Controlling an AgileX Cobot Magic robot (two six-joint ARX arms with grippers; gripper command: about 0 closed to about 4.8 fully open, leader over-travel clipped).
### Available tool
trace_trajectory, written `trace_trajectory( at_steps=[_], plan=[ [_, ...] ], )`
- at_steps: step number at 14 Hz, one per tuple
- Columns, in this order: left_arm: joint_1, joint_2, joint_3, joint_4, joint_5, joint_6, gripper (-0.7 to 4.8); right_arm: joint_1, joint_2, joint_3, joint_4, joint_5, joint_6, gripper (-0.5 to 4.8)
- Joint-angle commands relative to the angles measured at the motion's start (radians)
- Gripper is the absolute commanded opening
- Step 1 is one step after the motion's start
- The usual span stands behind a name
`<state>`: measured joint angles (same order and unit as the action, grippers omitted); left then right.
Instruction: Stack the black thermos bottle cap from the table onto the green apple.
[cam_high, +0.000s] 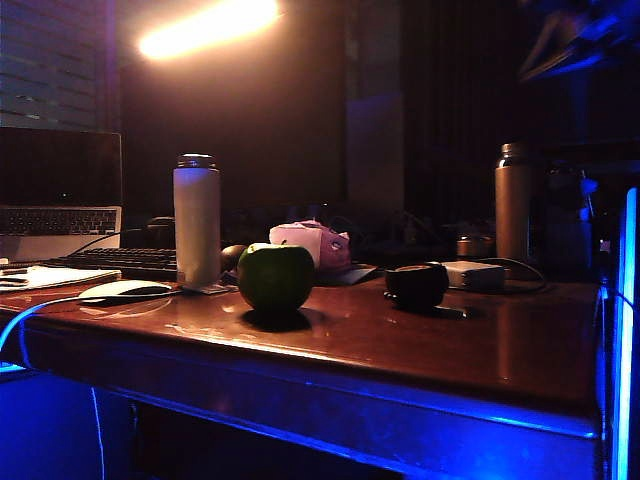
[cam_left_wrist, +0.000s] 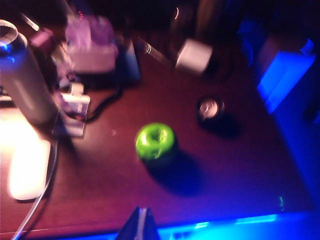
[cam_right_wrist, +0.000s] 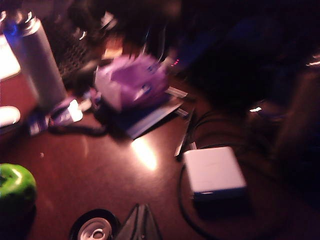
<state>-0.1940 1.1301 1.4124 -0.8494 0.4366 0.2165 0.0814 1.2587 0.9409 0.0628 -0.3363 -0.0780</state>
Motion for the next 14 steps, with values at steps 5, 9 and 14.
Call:
trace_trajectory(
  at_steps=[5, 9, 14],
  plan=[
    [-0.002, 0.008, 0.006, 0.087, -0.058, 0.015, -0.03, 0.051, 0.189, 0.052, 0.015, -0.013, -0.004, -0.05],
    [-0.003, -0.002, 0.006, 0.073, -0.038, 0.012, -0.03, 0.067, 0.208, 0.052, 0.005, -0.066, -0.055, 0.72],
    [-0.003, -0.005, 0.006, 0.072, -0.029, 0.012, -0.03, 0.168, 0.309, 0.053, -0.015, 0.013, -0.348, 4.79]
  ],
)
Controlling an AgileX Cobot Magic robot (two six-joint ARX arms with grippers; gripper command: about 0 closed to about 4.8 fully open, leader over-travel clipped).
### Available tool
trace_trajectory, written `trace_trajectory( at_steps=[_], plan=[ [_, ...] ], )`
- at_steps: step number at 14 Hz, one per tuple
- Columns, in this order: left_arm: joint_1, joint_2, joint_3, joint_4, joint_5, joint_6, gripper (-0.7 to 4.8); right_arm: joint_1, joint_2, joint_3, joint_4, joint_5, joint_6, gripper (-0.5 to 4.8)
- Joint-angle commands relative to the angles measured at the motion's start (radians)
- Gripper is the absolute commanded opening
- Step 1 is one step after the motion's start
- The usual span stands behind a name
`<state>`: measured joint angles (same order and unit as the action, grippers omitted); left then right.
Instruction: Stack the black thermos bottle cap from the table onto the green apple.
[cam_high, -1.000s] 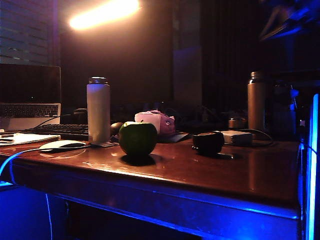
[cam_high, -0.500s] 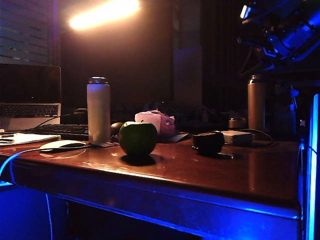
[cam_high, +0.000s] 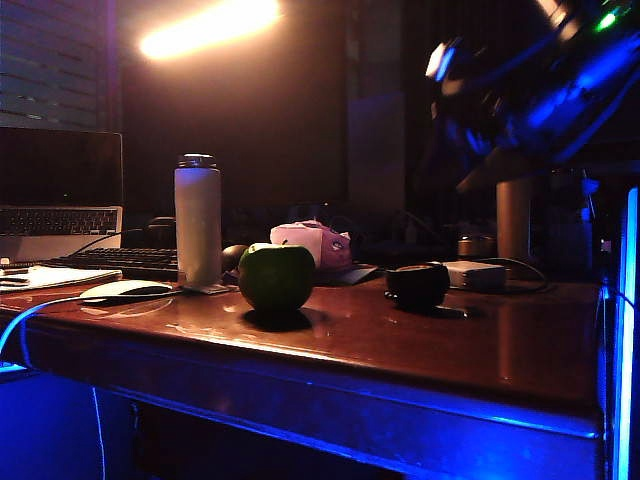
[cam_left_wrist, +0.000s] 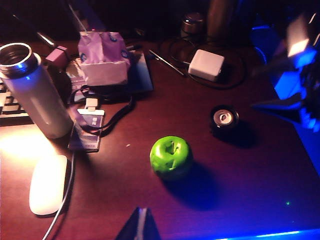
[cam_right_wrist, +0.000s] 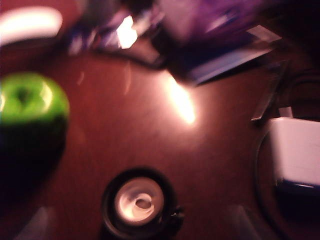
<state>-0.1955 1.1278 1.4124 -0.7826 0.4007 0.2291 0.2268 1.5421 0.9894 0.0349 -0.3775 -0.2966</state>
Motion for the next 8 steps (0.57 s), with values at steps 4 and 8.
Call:
trace_trajectory(
  at_steps=[4, 8],
  plan=[
    [-0.001, -0.003, 0.006, 0.006, 0.007, -0.001, -0.03, 0.030, 0.095, 0.012, 0.013, 0.068, -0.334, 4.79],
    [-0.001, -0.003, 0.006, 0.006, 0.007, -0.001, -0.03, 0.030, 0.192, 0.115, 0.011, 0.061, -0.368, 4.79]
  ],
)
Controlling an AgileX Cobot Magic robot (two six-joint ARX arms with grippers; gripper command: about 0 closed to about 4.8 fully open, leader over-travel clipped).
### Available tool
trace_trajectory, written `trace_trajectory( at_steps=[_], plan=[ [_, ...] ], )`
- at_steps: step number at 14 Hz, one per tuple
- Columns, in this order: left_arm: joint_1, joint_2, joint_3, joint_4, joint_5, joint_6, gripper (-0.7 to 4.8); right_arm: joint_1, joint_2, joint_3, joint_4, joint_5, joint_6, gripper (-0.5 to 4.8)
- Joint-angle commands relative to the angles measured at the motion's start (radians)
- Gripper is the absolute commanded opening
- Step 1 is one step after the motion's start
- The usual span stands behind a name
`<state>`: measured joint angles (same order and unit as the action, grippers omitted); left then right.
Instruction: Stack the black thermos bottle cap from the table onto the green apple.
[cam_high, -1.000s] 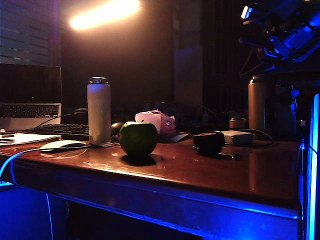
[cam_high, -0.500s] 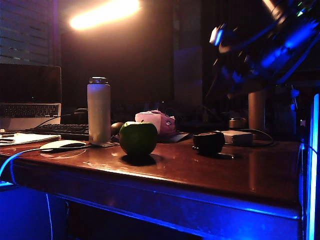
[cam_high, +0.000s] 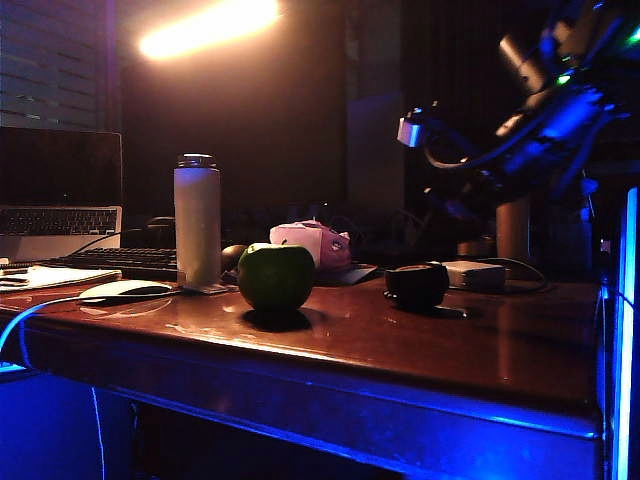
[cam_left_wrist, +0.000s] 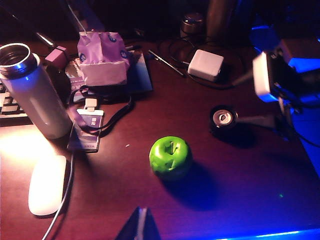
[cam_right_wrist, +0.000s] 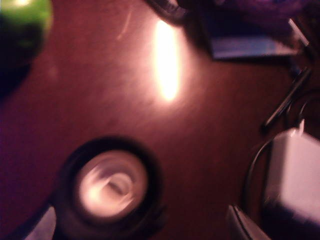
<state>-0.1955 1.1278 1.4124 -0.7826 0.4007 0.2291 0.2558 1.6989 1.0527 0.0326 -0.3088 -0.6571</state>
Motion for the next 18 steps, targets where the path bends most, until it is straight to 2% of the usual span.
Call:
trace_trajectory(
  at_steps=[1, 3, 6, 10, 18],
  plan=[
    [-0.001, -0.002, 0.006, 0.006, 0.007, 0.000, -0.03, 0.001, 0.057, 0.079, 0.001, -0.009, -0.007, 4.79],
    [-0.001, -0.002, 0.006, 0.006, 0.007, 0.000, -0.03, 0.001, 0.092, 0.124, -0.050, -0.077, -0.005, 4.79],
    [-0.001, -0.002, 0.006, 0.006, 0.007, 0.000, -0.03, 0.003, 0.107, 0.131, -0.101, -0.114, -0.018, 4.79],
    [-0.001, -0.002, 0.006, 0.006, 0.007, 0.000, -0.03, 0.003, 0.129, 0.132, -0.131, -0.086, -0.104, 4.79],
    [-0.001, -0.002, 0.006, 0.006, 0.007, 0.000, -0.03, 0.003, 0.222, 0.193, -0.134, -0.067, -0.103, 4.79]
  ],
)
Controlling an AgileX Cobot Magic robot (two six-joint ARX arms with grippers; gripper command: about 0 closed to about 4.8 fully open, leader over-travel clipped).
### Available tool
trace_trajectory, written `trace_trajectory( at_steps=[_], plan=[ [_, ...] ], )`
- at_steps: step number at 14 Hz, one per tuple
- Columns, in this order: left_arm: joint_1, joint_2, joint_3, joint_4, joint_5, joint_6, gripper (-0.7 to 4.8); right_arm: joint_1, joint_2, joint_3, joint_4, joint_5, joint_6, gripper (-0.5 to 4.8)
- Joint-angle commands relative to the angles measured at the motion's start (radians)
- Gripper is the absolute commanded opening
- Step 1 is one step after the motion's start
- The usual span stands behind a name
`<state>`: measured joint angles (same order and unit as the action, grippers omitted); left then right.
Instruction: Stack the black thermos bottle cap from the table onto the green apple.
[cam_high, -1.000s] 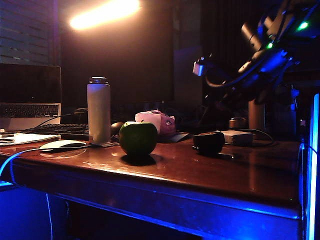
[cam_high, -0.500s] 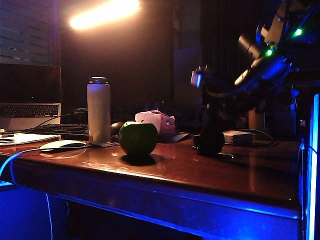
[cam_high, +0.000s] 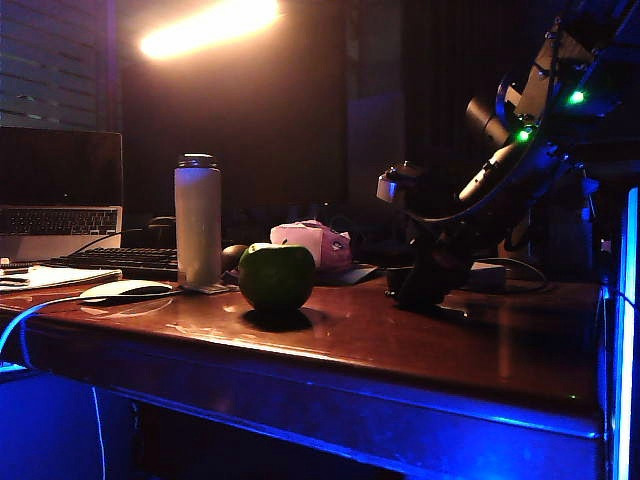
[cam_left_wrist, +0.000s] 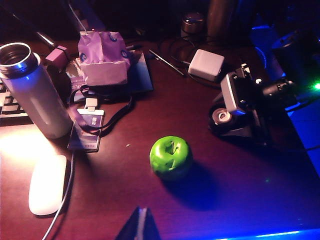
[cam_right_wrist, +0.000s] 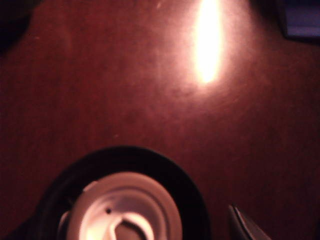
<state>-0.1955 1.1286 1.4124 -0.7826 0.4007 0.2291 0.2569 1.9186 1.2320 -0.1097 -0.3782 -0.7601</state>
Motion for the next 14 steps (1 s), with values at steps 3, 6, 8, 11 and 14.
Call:
trace_trajectory(
  at_steps=[3, 6, 8, 11, 14],
  plan=[
    [-0.001, -0.003, 0.006, 0.006, 0.007, 0.000, -0.03, 0.002, 0.002, 0.014, 0.006, 0.008, 0.001, 3.93],
    [-0.001, -0.003, 0.006, 0.005, 0.007, 0.000, -0.03, 0.002, 0.002, 0.014, 0.001, 0.009, 0.002, 3.85],
    [-0.001, -0.003, 0.006, -0.002, 0.007, 0.000, -0.03, 0.002, 0.002, 0.014, -0.012, 0.010, 0.035, 3.85],
    [-0.001, -0.003, 0.006, -0.005, 0.007, 0.000, -0.03, 0.002, 0.001, 0.014, -0.040, 0.048, 0.144, 3.85],
    [-0.001, -0.003, 0.006, -0.005, 0.007, 0.000, -0.03, 0.002, 0.001, 0.014, -0.021, 0.039, 0.161, 3.86]
  ],
)
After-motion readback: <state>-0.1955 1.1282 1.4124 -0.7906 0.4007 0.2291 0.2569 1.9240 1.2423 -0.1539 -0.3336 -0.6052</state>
